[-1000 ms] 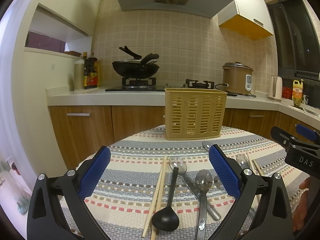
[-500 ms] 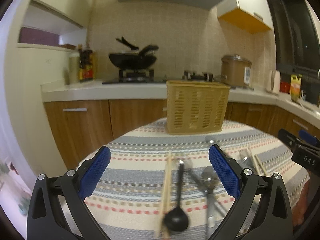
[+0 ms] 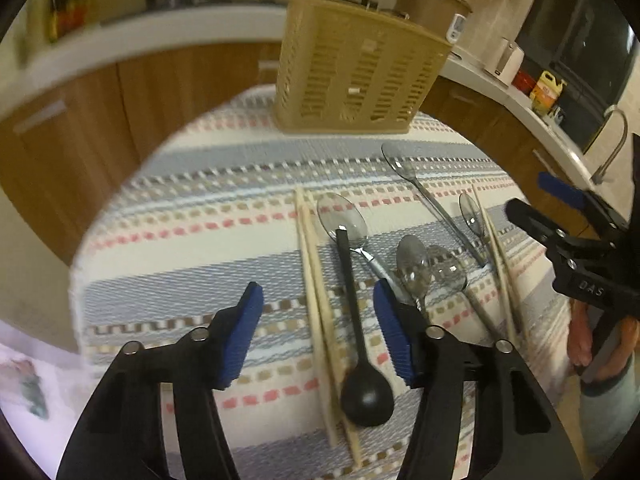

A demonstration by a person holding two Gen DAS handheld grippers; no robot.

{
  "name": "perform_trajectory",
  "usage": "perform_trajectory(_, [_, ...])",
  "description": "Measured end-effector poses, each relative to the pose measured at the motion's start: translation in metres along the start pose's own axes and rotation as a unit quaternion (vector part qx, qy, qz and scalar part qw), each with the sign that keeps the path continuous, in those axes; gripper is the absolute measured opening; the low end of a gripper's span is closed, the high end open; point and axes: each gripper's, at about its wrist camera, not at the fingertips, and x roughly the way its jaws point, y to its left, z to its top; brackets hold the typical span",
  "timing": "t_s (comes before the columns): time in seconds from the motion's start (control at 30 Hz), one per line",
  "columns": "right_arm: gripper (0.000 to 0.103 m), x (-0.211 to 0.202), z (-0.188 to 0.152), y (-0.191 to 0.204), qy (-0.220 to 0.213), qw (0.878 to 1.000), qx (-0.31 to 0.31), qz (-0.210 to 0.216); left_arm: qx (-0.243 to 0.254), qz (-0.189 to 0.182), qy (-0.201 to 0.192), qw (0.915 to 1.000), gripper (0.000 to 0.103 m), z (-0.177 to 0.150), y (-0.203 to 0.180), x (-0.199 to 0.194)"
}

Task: Organize utensils
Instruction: 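Close the left gripper on a wooden chopstick while the right gripper grasps a clear plastic spoon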

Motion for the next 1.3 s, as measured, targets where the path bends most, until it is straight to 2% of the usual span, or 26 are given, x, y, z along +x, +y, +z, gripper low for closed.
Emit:
perform_trajectory(0.13, [0.074,0.031,0.017,-0.005,0.064,0.997,0.013,0.036,-0.024,-0.037,0.020,0.9989,0.051,0.011,0.004,0.009])
perform_trajectory(0.23, [0.064,0.054,0.023,-0.004,0.108,0.992,0.023,0.066,-0.018,-0.022,0.033,0.9991,0.048,0.016,-0.001,0.018])
perform_trajectory(0.3, [0.052,0.065,0.026,-0.003,0.130,0.988,0.030,0.082,-0.021,-0.020,0.037,0.9989,0.046,0.019,0.000,0.022])
perform_trajectory(0.37, [0.050,0.071,0.029,-0.003,0.142,0.985,0.034,0.091,-0.032,-0.031,0.035,0.9984,0.046,0.020,0.009,0.019])
perform_trajectory(0.47, [0.048,0.077,0.030,0.000,0.146,0.985,0.031,0.092,-0.043,-0.028,0.033,0.9981,0.045,0.019,0.021,0.015])
perform_trajectory(0.63, [0.037,0.083,0.028,0.009,0.151,0.984,0.016,0.092,-0.040,-0.030,0.045,0.9977,0.037,0.011,0.026,0.017])
perform_trajectory(0.77, [0.033,0.086,0.028,0.014,0.152,0.984,0.008,0.089,-0.028,-0.019,0.047,0.9983,0.034,0.009,0.024,0.026])
perform_trajectory(0.83, [0.032,0.088,0.027,0.016,0.152,0.984,0.009,0.089,-0.024,-0.014,0.043,0.9987,0.027,0.008,0.023,0.026])
perform_trajectory(0.93, [0.031,0.090,0.026,0.016,0.150,0.985,0.010,0.090,-0.026,-0.015,0.041,0.9987,0.024,0.009,0.027,0.027])
perform_trajectory(1.13, [0.031,0.088,0.025,0.008,0.151,0.984,0.017,0.095,-0.009,-0.014,0.030,0.9994,0.024,0.005,0.024,0.026])
perform_trajectory(1.3, [0.031,0.087,0.025,0.007,0.151,0.984,0.017,0.093,0.027,0.008,0.016,0.9995,0.025,-0.002,0.014,0.024])
